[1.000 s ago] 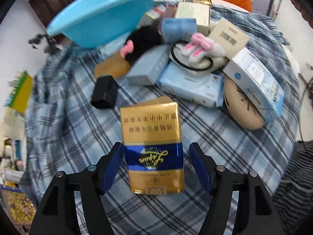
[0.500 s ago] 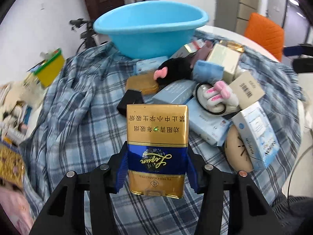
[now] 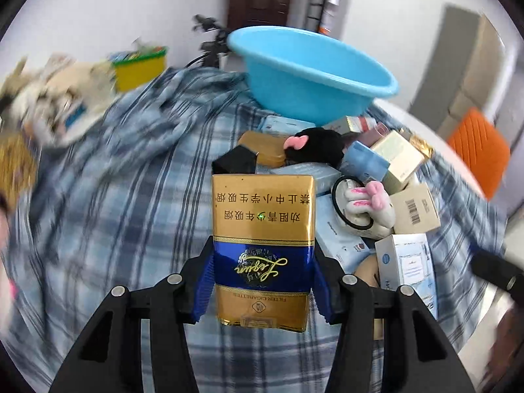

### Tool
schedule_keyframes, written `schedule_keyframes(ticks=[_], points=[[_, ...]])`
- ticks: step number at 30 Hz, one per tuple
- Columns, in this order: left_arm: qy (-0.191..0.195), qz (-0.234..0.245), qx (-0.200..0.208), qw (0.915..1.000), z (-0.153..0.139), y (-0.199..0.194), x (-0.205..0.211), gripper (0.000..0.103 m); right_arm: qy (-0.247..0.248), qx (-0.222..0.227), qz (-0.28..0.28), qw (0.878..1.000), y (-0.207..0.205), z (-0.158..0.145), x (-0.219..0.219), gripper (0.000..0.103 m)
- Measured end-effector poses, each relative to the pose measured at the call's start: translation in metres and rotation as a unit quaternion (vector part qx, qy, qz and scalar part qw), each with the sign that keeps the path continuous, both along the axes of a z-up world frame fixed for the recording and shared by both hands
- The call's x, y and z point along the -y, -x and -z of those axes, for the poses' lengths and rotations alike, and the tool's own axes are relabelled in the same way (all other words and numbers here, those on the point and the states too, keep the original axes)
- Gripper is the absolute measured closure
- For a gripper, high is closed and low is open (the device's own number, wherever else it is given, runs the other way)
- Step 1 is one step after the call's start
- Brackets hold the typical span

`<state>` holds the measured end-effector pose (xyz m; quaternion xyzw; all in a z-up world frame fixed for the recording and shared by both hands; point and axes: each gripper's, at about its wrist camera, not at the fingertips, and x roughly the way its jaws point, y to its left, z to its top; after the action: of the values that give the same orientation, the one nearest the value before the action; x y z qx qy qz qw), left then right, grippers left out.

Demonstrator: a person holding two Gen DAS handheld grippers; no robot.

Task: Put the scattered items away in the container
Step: 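Lift the pack with the left gripper while the right gripper grasps the RAISON box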

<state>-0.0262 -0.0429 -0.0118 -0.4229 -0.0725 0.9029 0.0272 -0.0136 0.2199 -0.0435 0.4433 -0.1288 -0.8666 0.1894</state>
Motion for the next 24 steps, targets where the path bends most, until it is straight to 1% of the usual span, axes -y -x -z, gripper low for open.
schedule_keyframes(ticks=[2,5,6,10,17,18,19,22,23,24], points=[[0.003,-0.005,0.001,1.0000,0.005,-0.004,-0.002,0.049,-0.007,0.000,0.010,1.000,-0.004,0.006,0.008,0.000],[0.041,0.004,-0.007,0.9991,0.007,-0.007,-0.009,0.049,-0.044,-0.014,0.010,0.999,-0.009,0.011,0.024,0.000],[0.048,0.005,-0.009,0.9988,0.007,-0.007,-0.009,0.049,-0.053,-0.018,0.007,0.998,-0.010,0.012,0.030,0.000],[0.041,0.005,-0.006,0.9991,0.008,-0.006,-0.006,0.048,-0.076,-0.024,0.000,0.997,-0.009,0.018,0.044,0.000],[0.057,0.005,-0.009,0.9983,0.010,-0.008,-0.008,0.048,-0.095,-0.029,0.004,0.995,-0.005,0.028,0.054,0.000],[0.055,0.005,-0.008,0.9985,0.011,-0.008,-0.008,0.048,-0.100,-0.030,0.005,0.994,-0.005,0.029,0.055,0.002],[0.051,0.007,-0.006,0.9987,0.011,-0.008,-0.007,0.048,-0.105,-0.029,0.005,0.994,-0.005,0.031,0.057,0.004],[0.036,0.009,0.006,0.9993,0.012,-0.006,-0.004,0.048,-0.103,-0.019,-0.002,0.995,-0.004,0.037,0.061,0.014],[0.039,0.005,0.004,0.9992,0.012,-0.006,-0.004,0.048,-0.100,-0.018,-0.003,0.995,-0.005,0.038,0.061,0.032],[0.043,0.004,0.001,0.9991,0.011,-0.007,-0.004,0.048,-0.091,-0.016,-0.008,0.996,-0.005,0.039,0.061,0.044]])
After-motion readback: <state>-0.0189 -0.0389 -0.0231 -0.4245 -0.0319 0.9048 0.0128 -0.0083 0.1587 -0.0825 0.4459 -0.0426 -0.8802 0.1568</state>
